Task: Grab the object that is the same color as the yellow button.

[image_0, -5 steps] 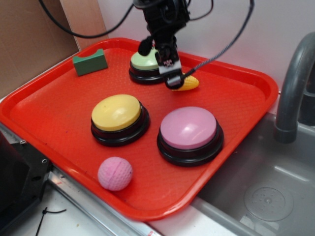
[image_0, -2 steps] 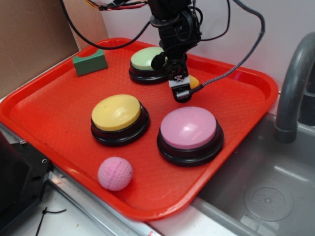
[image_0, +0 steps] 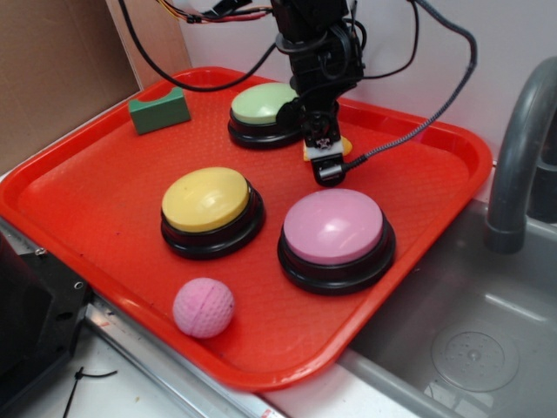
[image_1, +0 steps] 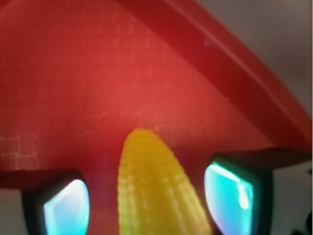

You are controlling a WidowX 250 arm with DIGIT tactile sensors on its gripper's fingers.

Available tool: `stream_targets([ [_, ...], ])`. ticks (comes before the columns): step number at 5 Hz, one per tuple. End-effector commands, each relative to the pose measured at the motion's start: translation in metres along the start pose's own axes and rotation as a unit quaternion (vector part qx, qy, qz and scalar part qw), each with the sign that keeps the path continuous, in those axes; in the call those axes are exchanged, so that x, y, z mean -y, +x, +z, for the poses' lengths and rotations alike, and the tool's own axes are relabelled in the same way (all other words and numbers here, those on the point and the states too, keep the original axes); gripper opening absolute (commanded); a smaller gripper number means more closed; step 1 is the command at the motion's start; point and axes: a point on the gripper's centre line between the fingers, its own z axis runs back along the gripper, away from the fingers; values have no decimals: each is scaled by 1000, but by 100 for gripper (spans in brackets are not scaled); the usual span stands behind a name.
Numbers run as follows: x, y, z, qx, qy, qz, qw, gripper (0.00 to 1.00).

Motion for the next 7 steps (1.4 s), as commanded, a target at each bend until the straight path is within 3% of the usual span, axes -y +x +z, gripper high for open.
stream_targets([
  [1,3,17,6,9,6,-3,1000,31],
  [2,5,16,5,-8,-10,-6,1000,0],
  [3,4,15,6,-33,-3,1,999,0],
  [4,3,7,39,-24,5,39,999,0],
  [5,-6,-8,84,-34,7,104,994,0],
  [6,-18,-33,114,-36,1,172,984,0],
  [7,-29,-67,137,-59,7,270,961,0],
])
